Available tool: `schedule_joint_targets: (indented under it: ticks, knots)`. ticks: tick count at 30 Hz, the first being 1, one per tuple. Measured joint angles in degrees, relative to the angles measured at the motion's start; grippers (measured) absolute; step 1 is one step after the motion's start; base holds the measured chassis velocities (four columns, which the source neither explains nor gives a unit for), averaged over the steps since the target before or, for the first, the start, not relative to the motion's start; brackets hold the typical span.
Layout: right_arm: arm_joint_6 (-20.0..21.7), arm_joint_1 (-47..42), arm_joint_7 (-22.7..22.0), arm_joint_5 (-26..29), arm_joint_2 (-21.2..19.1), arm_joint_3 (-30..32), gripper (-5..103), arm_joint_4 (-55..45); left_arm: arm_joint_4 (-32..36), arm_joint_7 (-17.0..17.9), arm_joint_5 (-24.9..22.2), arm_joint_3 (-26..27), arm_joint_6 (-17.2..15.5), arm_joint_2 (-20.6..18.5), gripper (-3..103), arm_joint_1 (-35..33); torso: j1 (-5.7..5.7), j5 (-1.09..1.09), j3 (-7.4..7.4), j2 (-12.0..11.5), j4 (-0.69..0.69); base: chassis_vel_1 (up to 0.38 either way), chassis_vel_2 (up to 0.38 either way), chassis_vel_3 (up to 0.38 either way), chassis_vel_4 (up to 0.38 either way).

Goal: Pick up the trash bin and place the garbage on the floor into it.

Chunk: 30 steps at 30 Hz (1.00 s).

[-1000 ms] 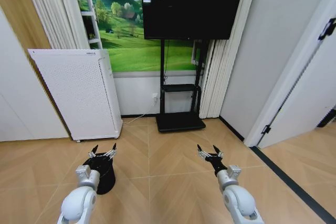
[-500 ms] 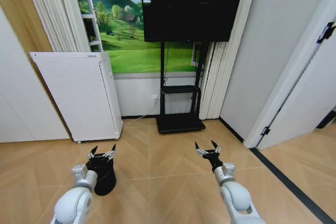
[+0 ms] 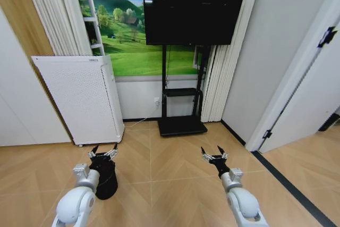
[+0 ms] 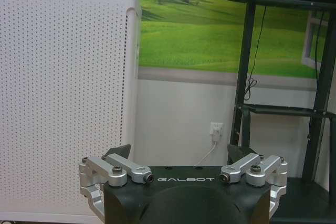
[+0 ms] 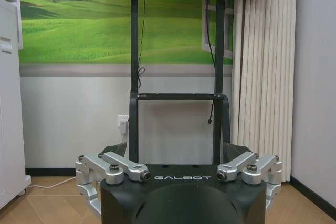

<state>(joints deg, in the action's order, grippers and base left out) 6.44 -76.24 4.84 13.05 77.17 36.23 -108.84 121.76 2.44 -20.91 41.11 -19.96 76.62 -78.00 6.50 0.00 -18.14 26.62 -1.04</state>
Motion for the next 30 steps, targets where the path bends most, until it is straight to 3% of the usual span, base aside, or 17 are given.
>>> schedule_joint_targets:
  ticks: [3, 12, 30]
  knots:
    - [0.5, 0.3, 0.0, 0.4, 0.0, -0.2, 100, -0.6, 0.2, -0.3, 0.0, 0.7, 1.2, 0.0, 100, -0.5, 0.24, 0.00, -0.42, 0.7, 0.00, 0.000, 0.000, 0.000, 0.000]
    - [1.8, 0.7, -0.8, 1.1, -0.7, 0.1, 100, -1.1, 0.3, 0.9, -2.1, 1.2, 0.1, -1.6, 100, -0.1, 1.21, 0.00, -1.78, 3.0, 0.00, 0.000, 0.000, 0.000, 0.000]
    - [0.8, 0.8, -0.6, 0.9, -0.5, 0.3, 100, -0.3, 0.7, 1.1, -1.5, 1.1, -0.1, -0.2, 100, -0.2, 2.86, 0.00, -4.39, 7.2, 0.00, 0.000, 0.000, 0.000, 0.000]
